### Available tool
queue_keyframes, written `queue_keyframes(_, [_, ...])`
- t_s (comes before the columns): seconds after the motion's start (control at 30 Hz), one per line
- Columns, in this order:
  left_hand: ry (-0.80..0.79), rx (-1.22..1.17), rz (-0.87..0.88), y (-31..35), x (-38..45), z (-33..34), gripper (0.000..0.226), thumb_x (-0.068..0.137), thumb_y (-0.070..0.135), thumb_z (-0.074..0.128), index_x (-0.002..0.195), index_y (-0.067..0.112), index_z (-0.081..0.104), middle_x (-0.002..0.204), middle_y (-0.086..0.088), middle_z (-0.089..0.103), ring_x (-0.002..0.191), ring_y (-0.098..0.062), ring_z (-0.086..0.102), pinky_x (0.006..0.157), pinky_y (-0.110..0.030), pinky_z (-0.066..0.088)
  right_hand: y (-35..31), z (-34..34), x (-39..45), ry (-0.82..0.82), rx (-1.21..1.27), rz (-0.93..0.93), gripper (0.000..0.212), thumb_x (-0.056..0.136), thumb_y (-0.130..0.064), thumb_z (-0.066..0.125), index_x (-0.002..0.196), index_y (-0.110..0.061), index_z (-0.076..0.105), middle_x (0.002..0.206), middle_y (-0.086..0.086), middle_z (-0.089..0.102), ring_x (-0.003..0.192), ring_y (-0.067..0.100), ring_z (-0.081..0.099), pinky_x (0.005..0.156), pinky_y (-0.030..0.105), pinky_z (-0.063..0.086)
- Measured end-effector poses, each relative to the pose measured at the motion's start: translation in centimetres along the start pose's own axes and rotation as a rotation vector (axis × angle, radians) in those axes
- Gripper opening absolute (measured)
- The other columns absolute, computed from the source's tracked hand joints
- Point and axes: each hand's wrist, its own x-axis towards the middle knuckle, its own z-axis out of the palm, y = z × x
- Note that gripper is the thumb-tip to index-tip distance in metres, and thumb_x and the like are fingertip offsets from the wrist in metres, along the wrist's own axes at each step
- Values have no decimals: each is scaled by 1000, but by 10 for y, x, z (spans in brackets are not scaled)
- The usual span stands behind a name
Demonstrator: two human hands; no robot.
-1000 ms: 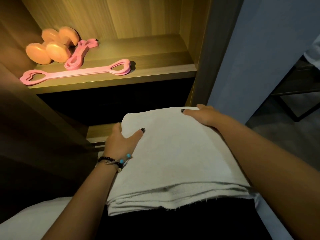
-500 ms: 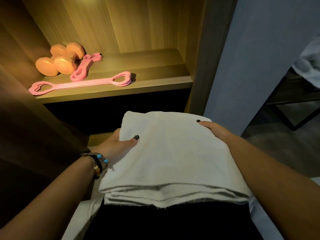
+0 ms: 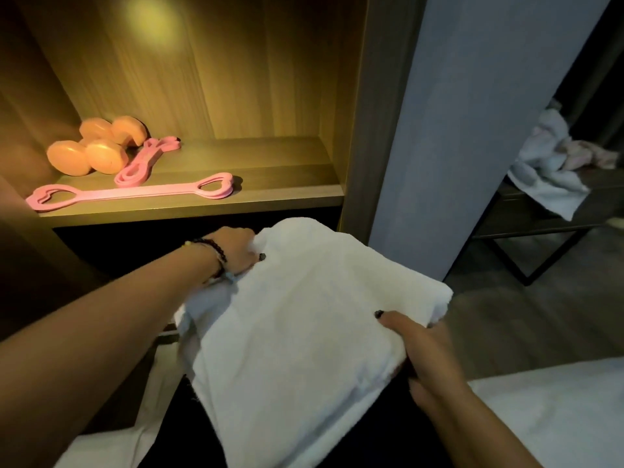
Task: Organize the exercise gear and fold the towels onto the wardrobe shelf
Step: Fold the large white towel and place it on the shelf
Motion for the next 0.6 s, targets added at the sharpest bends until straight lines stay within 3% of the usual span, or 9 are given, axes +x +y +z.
queue_keyframes(0.07, [131,-42,-22,25,-19,17,57,95,52,42,139,17,37,140,-9,45,129,-29,43,105,-43,37,3,-6,-2,27,-65,-82,80,50,-31,82,125,-21,54,115,3,67,103,25,65,91,49,53])
queue_keyframes(0.1, [180,-73,-20,35,-32,24,63,95,54,37,147,21,26,151,-8,33,139,-29,30,112,-49,27,4,-8,-2,16,-96,-123,79,51,-30,80,124,-21,54,115,3,66,103,24,65,90,49,53])
queue_keyframes(0.2, [177,-92,54,61,-77,45,70,93,64,15,153,29,1,162,-2,-2,148,-25,-10,117,-56,-3,0,-4,1,-31,-115,-187,63,64,-14,78,123,-18,54,114,5,67,104,24,65,89,47,54])
queue_keyframes(0.3, [66,-56,-4,67,-98,76,82,78,76,-8,150,37,-13,161,0,-12,147,-27,-17,112,-63,-7,-9,5,12,-134,115,-61,43,80,-14,72,122,-12,60,114,9,69,108,26,65,95,46,50])
queue_keyframes(0.4, [29,-41,-84,65,-97,88,82,78,79,-5,149,39,-17,161,0,-15,146,-28,-19,109,-67,-8,-19,11,21,-147,141,128,38,82,-25,69,116,-8,65,109,11,72,106,27,66,96,44,49])
queue_keyframes(0.47, [30,-35,-95,68,-99,88,81,80,79,0,148,39,-18,161,-1,-15,146,-29,-19,108,-69,-7,-23,13,25,-128,92,132,33,79,-18,66,109,-5,67,104,13,72,104,29,66,88,43,52])
queue_keyframes(0.6, [19,-47,-93,70,-103,88,81,81,78,2,149,37,-18,161,-2,-13,146,-29,-19,106,-70,-7,-32,19,20,-89,40,-37,30,78,2,59,107,-6,64,93,11,71,86,23,69,67,34,53])
